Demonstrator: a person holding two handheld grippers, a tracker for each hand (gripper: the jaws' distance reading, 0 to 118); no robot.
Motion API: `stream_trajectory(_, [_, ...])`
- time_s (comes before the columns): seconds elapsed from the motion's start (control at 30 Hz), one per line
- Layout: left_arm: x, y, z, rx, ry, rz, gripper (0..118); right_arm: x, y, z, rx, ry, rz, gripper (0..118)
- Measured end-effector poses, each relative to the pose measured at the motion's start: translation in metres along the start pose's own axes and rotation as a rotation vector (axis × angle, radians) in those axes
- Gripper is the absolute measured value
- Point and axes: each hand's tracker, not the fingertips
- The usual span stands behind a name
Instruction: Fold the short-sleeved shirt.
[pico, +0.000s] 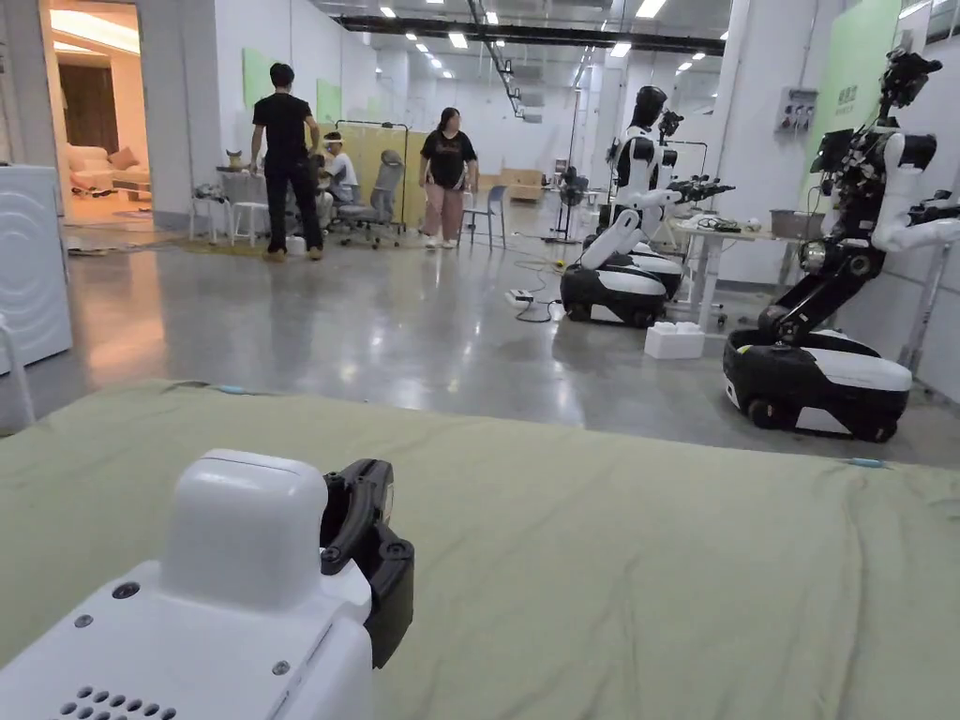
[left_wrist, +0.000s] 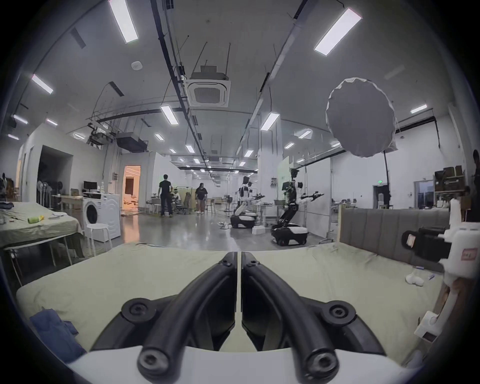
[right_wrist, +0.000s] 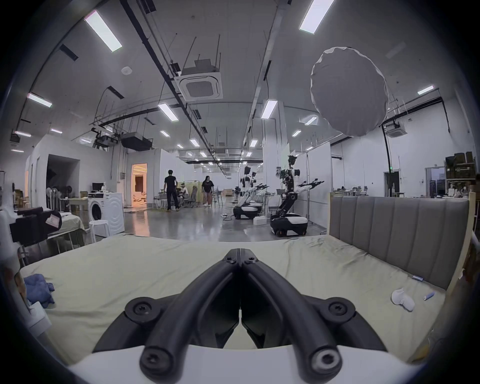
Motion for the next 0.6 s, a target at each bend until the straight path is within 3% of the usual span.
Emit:
stream_trajectory(0.3, [-0.016,-0.002,-0.009,-0.060,0.084,-0.023,3,-0.011,-0.008,-0.010,-0.012,-0.006,0.035,2])
stream_trajectory(0.37, [-0.018,-0.003,-0.007,-0.036,0.085,-0.038,11,-0.014,-0.008,-0.013,-0.006,-0.017,0.052,4])
stream_trajectory(0.4, [-0.018,-0.003,-0.006,-0.024,0.092,-0.045,34,-0.016,-0.008,-0.015,0.006,-0.026,0.063,30])
stream_trajectory(0.43, [-0.018,-0.002,-0.005,-0.013,0.098,-0.036,44,-0.016,-0.009,-0.015,0.014,-0.028,0.069,49])
stream_trajectory(0.47, [-0.020,-0.003,-0.005,-0.001,0.099,-0.024,55,-0.017,-0.008,-0.016,0.010,-0.026,0.073,60])
stream_trajectory(0.5, [-0.023,-0.004,-0.006,0.007,0.094,-0.002,55,-0.017,-0.007,-0.018,-0.013,-0.017,0.068,60])
stream_trajectory(0.53, [-0.025,-0.005,-0.008,-0.005,0.086,0.019,94,-0.018,-0.007,-0.021,-0.034,-0.011,0.061,90])
stream_trajectory(0.57, [-0.028,-0.009,-0.007,-0.108,0.078,0.054,118,-0.018,-0.009,-0.021,-0.034,0.002,0.056,112])
stream_trajectory(0.6, [-0.029,-0.001,-0.008,-0.040,0.090,0.041,118,-0.019,-0.012,-0.018,-0.015,-0.008,0.057,118])
